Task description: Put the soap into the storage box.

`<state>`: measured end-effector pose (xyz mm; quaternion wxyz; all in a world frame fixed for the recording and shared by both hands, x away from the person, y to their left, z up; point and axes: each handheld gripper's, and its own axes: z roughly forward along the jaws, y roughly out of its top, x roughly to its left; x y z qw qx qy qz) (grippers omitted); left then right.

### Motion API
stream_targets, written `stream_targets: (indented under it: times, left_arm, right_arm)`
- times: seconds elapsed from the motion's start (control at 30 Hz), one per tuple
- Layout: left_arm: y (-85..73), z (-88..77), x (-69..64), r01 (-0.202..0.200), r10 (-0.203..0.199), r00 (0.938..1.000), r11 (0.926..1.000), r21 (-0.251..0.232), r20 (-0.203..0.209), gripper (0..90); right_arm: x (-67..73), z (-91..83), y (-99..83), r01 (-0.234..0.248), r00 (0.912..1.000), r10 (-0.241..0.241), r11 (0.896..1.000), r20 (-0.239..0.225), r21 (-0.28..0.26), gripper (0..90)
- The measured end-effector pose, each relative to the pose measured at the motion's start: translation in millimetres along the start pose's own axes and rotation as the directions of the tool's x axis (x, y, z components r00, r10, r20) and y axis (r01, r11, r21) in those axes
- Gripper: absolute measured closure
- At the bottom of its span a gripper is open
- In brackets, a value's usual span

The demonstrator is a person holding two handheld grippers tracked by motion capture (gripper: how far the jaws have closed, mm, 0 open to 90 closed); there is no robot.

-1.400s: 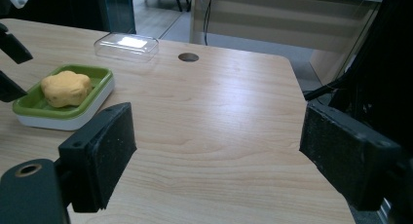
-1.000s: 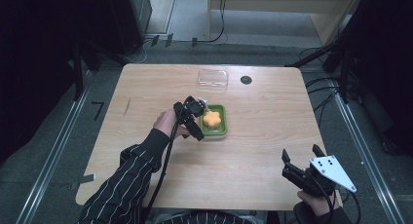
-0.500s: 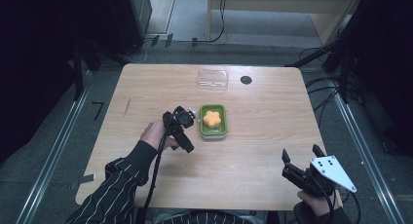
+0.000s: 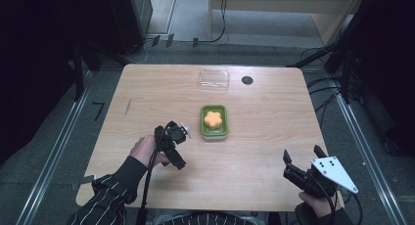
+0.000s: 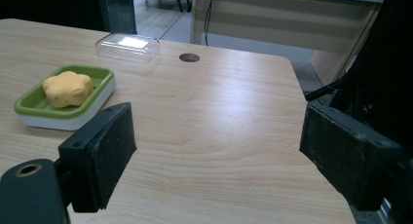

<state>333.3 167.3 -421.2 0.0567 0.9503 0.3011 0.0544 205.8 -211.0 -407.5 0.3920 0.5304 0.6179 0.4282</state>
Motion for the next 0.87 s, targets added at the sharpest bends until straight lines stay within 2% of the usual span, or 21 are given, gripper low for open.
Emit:
stream_targets:
  times: [0.17, 0.43, 0.57, 0.6, 0.77, 0.87]
  left_arm:
    - [-12.8, 5.0, -8.6, -0.013, 0.013, 0.9999, 0.9995, 0.029, 0.008, 0.0]
    - [-28.9, 11.7, -14.2, -0.01, 0.009, 0.9999, 0.9985, 0.054, 0.013, 0.0]
    - [-37.6, 12.1, -17.1, -0.018, 0.018, 0.9998, 0.9988, 0.045, 0.007, 0.0]
    - [-40.1, 12.7, -18.1, -0.009, 0.009, 1.0, 0.9991, 0.042, 0.003, 0.0]
    - [-45.6, 18.0, -19.1, -0.01, 0.01, 0.9999, 0.9981, 0.061, 0.005, 0.0]
    - [-43.6, 16.9, -18.0, -0.013, 0.013, 0.9999, 0.9985, 0.053, 0.0, 0.0]
  right_arm:
    - [-0.1, 0.1, -0.1, -0.002, 1.0, 0.002, 1.0, 0.001, 0.001, 13.7]
    - [0.0, 0.0, 0.0, 0.0, 1.0, 0.0, 1.0, 0.001, 0.0, 13.7]
    - [0.0, -0.3, 0.0, 0.0, 1.0, 0.0, 1.0, 0.003, 0.0, 13.7]
    - [-0.1, -0.4, -0.1, -0.002, 1.0, 0.002, 1.0, 0.002, 0.0, 13.7]
    - [-0.9, -0.5, -0.5, -0.005, 1.0, 0.005, 1.0, 0.004, -0.001, 13.7]
    - [-1.4, 0.0, -0.6, -0.005, 1.0, 0.005, 1.0, 0.005, 0.002, 13.6]
